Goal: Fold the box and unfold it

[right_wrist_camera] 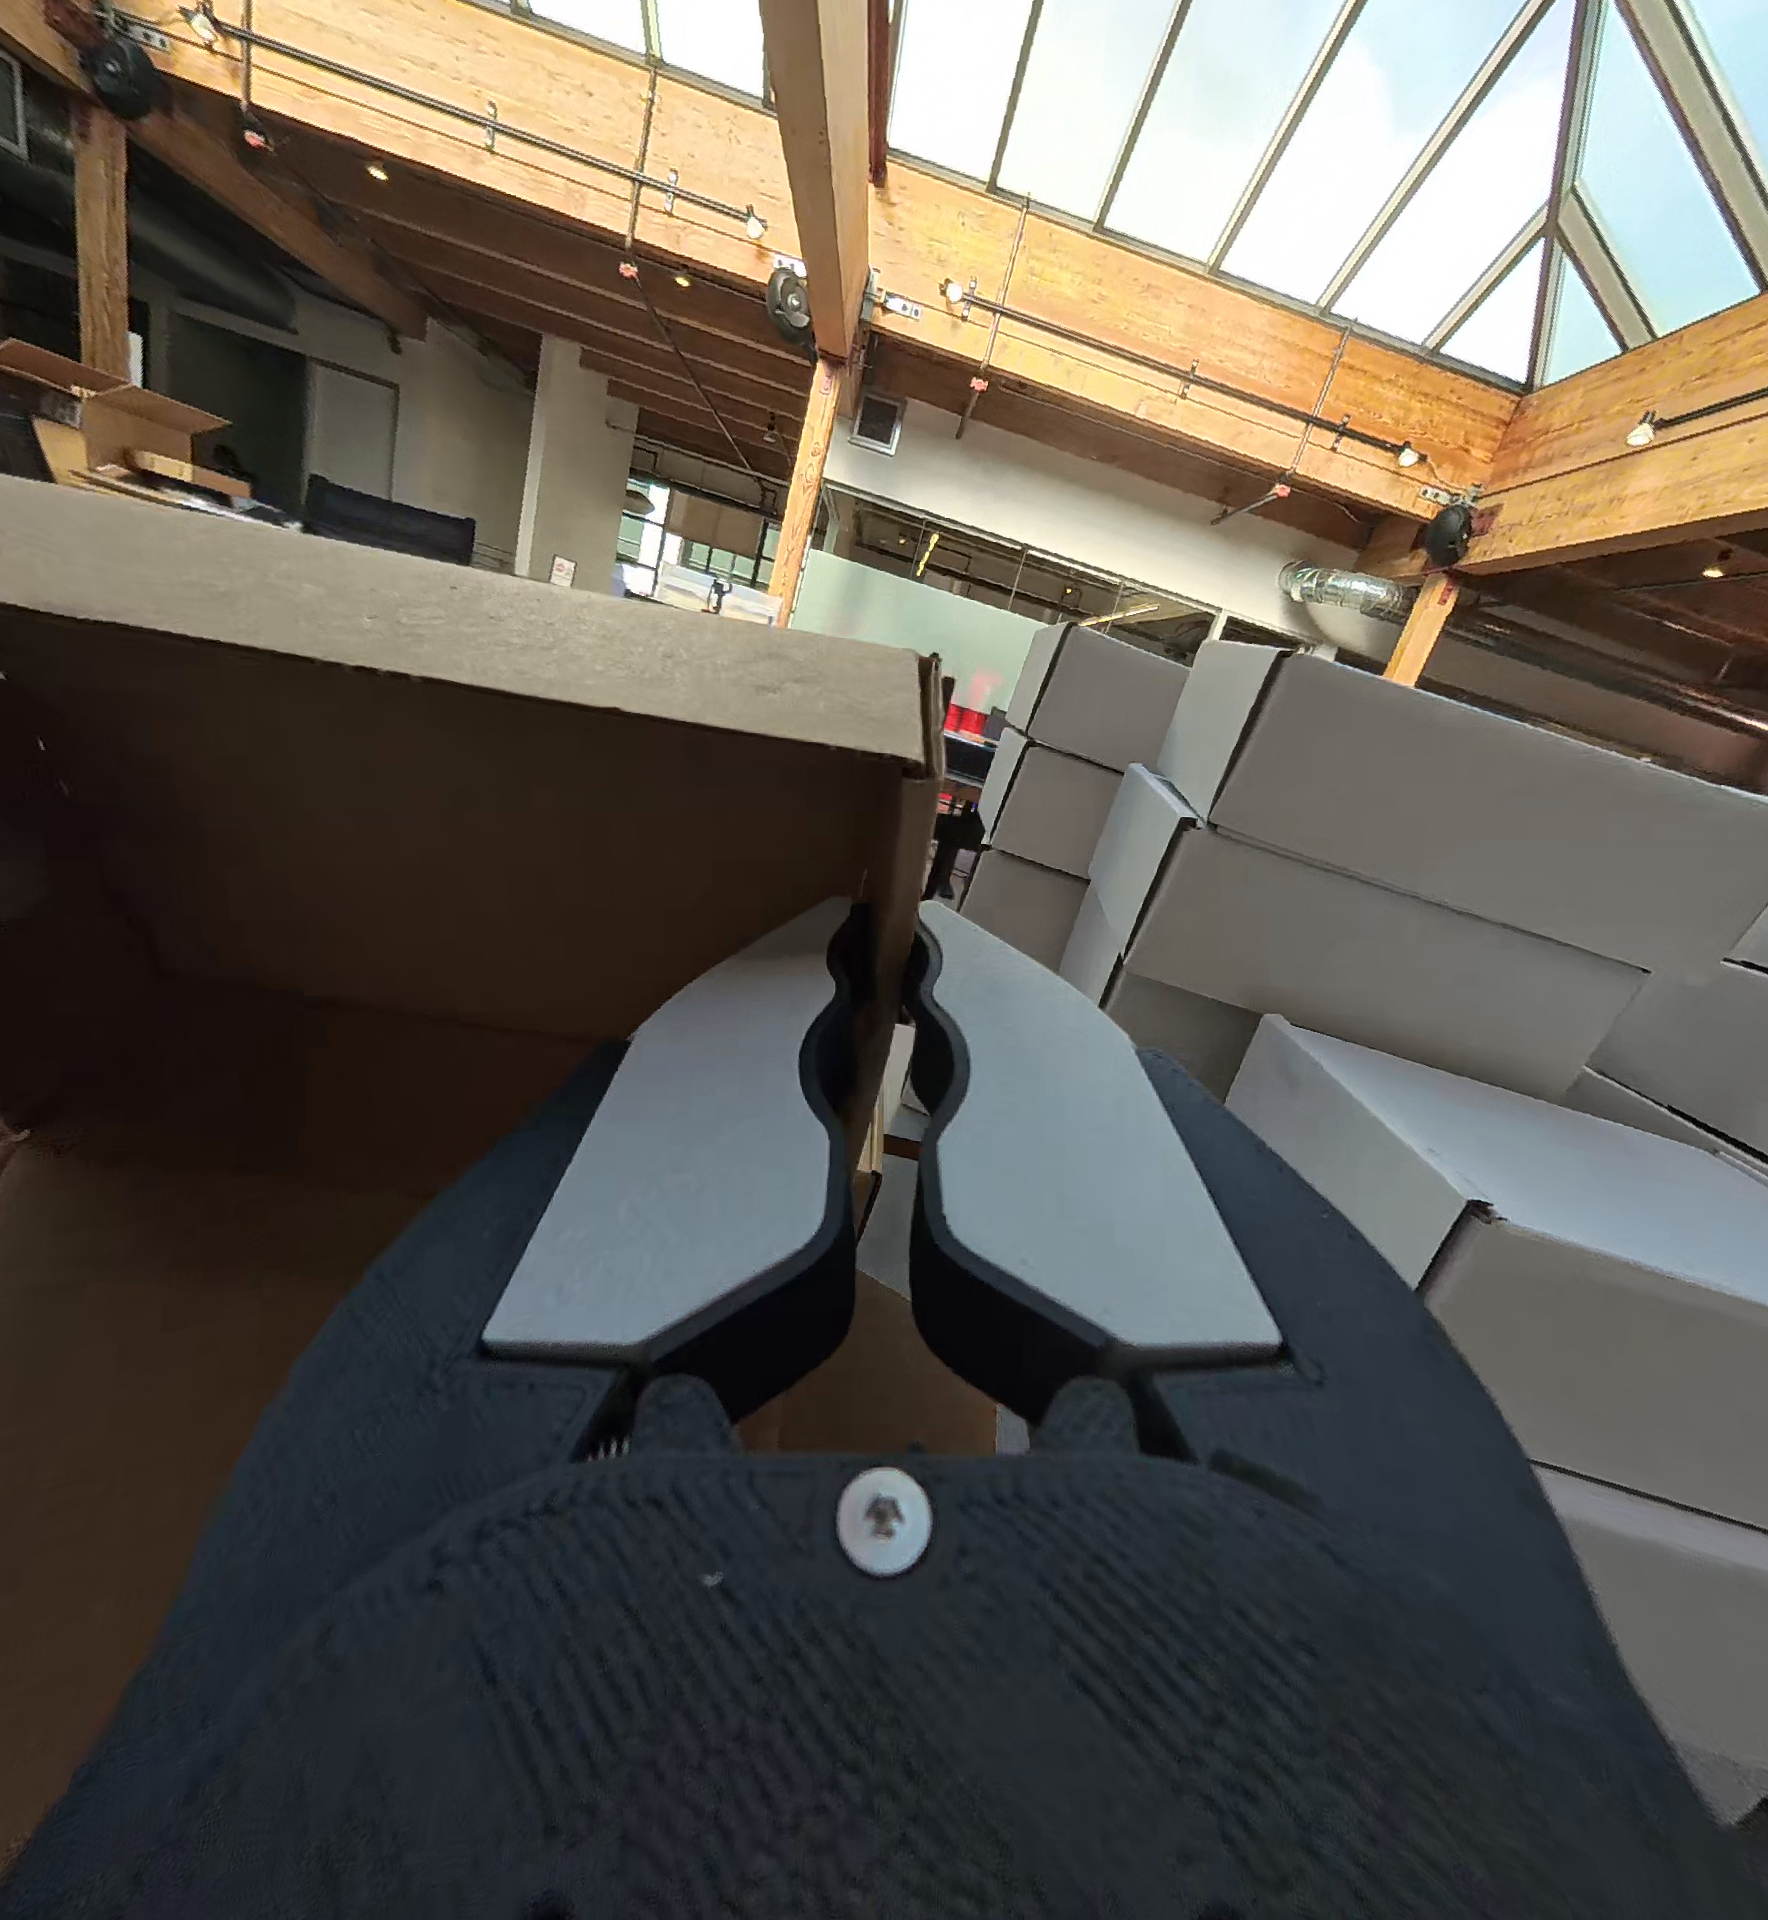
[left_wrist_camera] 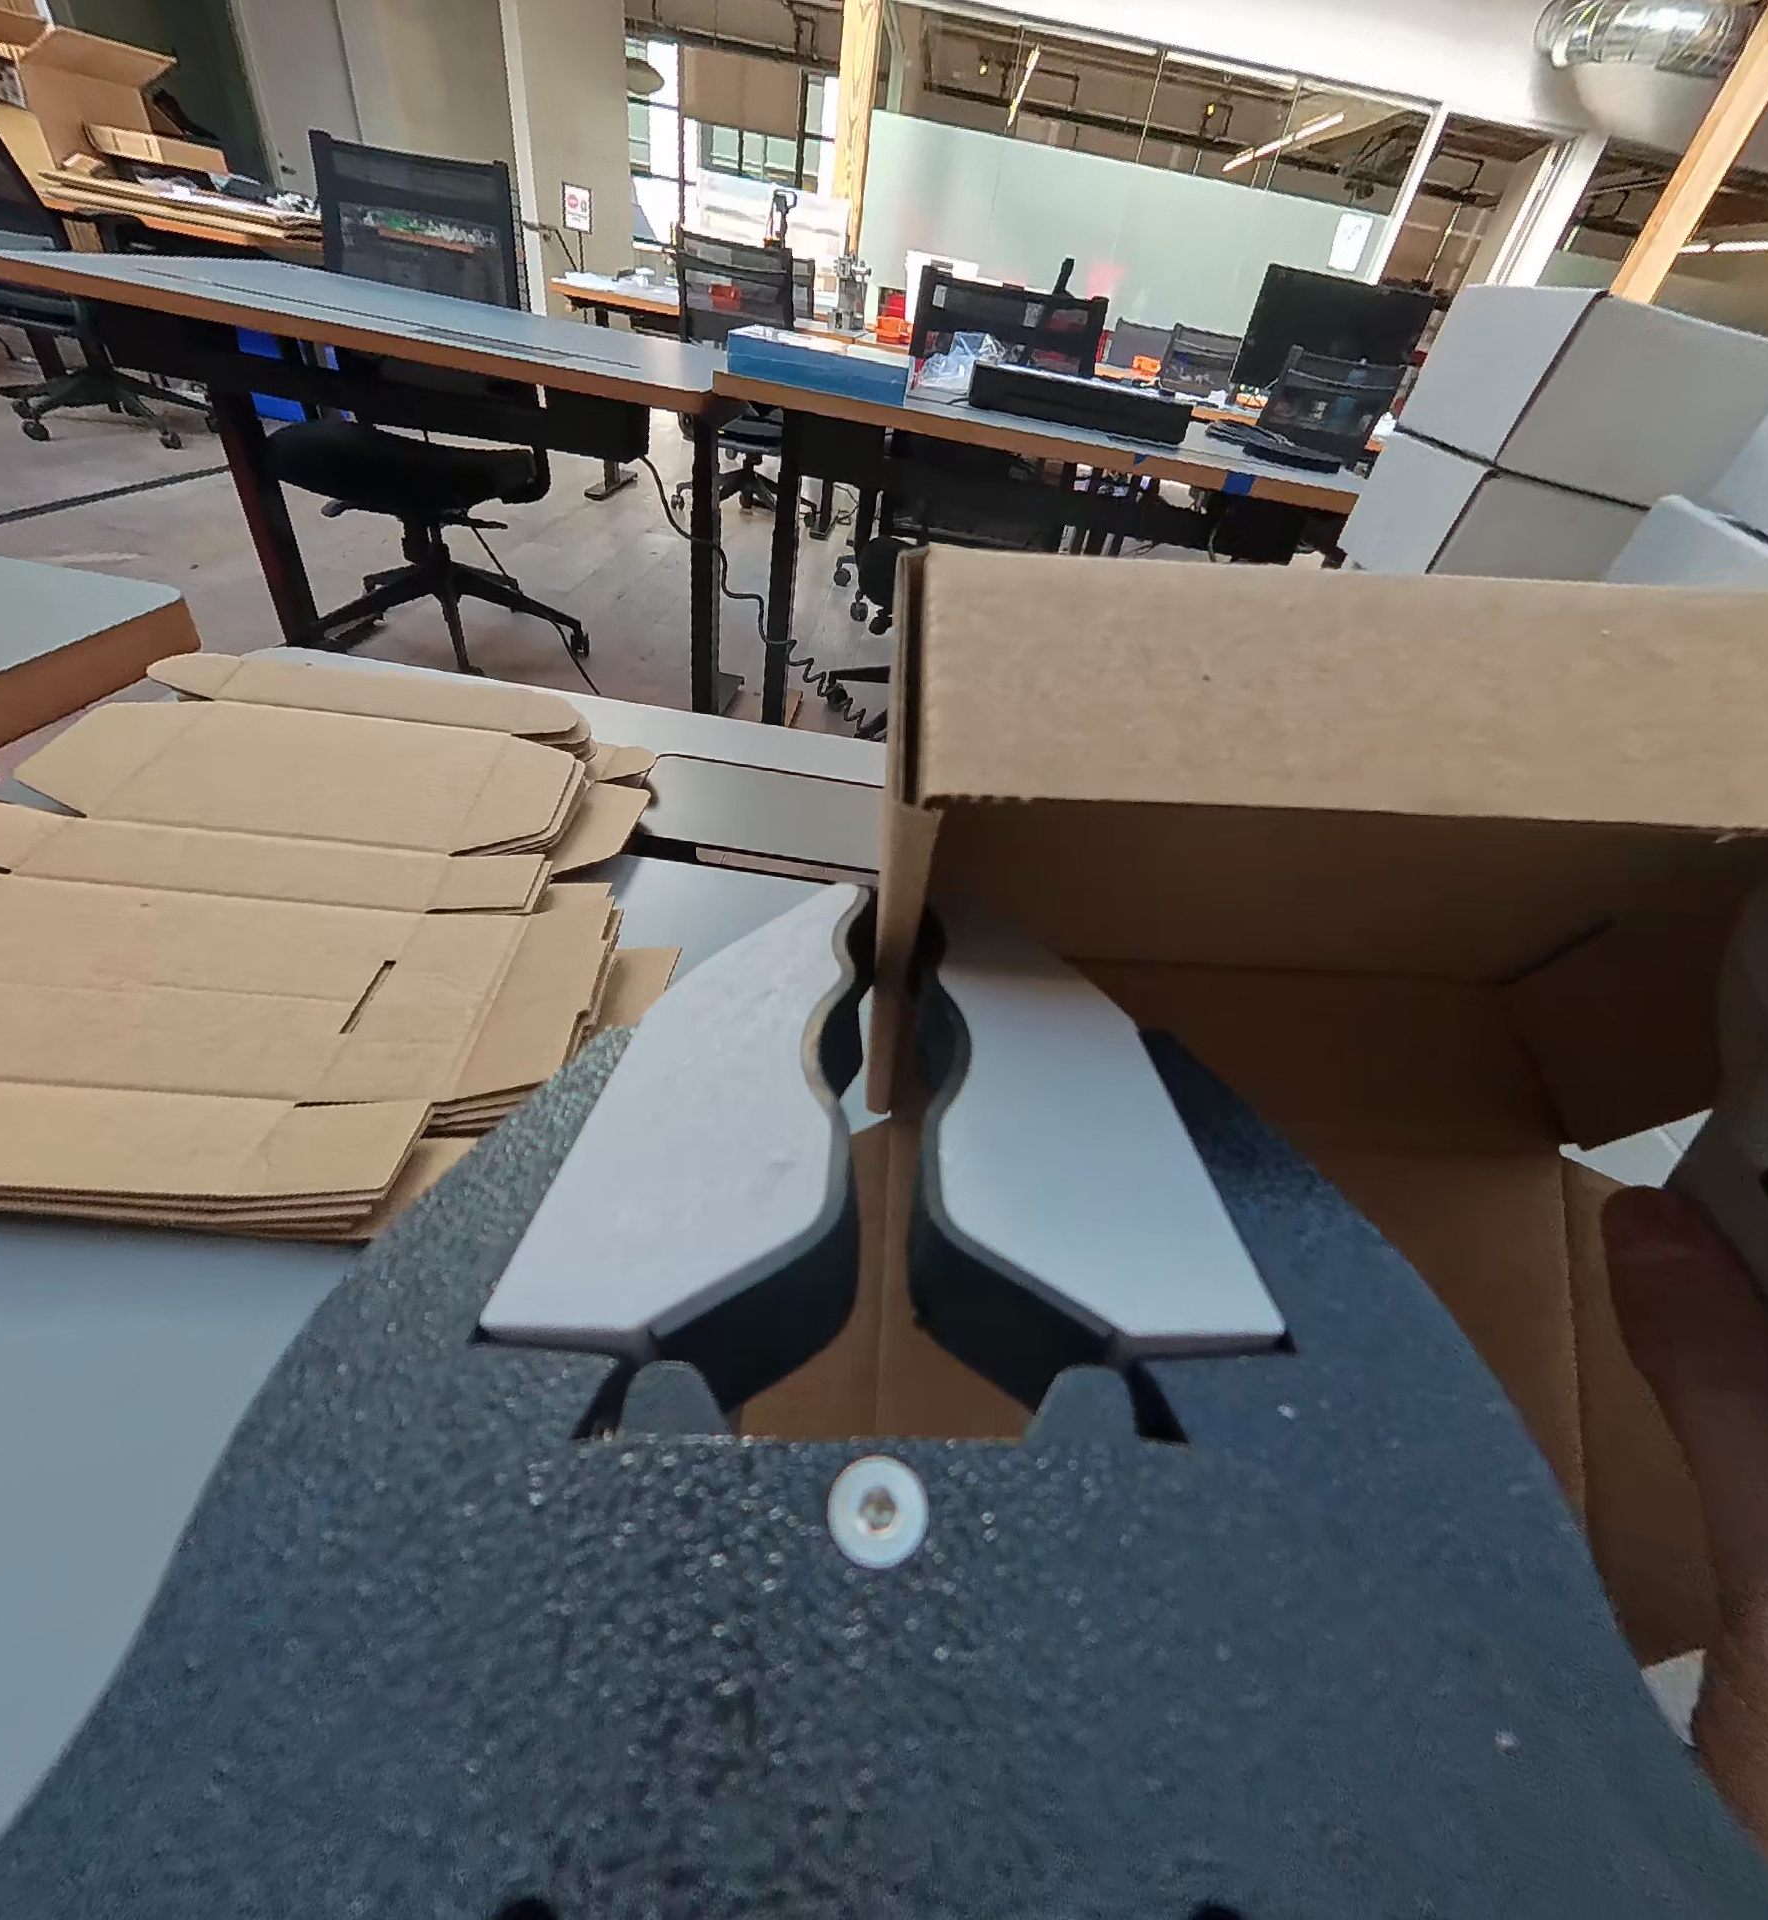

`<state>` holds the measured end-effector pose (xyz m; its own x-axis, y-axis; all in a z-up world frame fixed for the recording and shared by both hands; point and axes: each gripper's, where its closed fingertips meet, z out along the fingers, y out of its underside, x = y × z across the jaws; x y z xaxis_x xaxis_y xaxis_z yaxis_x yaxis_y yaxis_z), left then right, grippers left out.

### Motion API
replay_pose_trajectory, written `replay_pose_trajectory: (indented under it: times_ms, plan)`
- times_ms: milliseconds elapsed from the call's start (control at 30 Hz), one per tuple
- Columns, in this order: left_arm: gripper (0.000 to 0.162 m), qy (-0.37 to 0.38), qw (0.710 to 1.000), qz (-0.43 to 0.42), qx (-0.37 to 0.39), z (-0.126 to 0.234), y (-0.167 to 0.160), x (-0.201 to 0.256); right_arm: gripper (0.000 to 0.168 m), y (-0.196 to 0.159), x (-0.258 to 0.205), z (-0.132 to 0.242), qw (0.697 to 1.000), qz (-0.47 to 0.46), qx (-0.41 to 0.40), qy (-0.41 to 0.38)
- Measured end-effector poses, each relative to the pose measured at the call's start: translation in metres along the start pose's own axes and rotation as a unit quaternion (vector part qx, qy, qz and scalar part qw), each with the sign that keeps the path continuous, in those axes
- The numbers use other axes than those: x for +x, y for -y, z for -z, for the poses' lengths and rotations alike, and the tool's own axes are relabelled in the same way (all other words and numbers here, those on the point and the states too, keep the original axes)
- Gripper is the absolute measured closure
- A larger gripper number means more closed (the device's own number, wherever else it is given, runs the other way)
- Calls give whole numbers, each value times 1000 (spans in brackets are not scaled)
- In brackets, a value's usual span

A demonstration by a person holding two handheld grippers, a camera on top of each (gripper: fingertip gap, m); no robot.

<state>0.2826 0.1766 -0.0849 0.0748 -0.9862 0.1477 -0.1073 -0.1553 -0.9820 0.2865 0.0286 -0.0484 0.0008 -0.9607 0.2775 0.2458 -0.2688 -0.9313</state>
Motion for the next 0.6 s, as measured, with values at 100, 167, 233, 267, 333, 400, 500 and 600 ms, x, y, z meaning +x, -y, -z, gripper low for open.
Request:
replay_pose_trajectory:
  times_ms: [100, 167, 233, 267, 333, 400, 500, 600]
  plan:
    - [158, 0, 1000, 9, -4, -2, 1, -6, 163, 7, -8, 3, 999, -13, 17, 47]
    - [158, 14, 1000, 3, -7, -2, 4, -11, 161, 11, -12, 7, 998, -9, 28, 59]
    - [158, 17, 1000, 5, -8, -2, 5, -15, 156, 14, -17, 13, 996, -17, 40, 79]
    - [158, 15, 1000, 12, -10, -2, 5, -16, 152, 15, -20, 15, 995, -18, 45, 89]
    - [158, 15, 1000, 2, -11, -1, 6, -17, 141, 15, -25, 17, 993, -15, 46, 107]
    - [158, 14, 1000, -17, -10, -1, 11, -21, 124, 20, -25, 22, 991, -1, 47, 126]
    - [158, 4, 997, -76, -15, -3, 27, -32, 115, 38, -10, 35, 985, 3, 59, 165]
    - [158, -59, 985, -153, -55, -8, 40, -28, 102, 54, 17, 46, 975, -40, 49, 215]
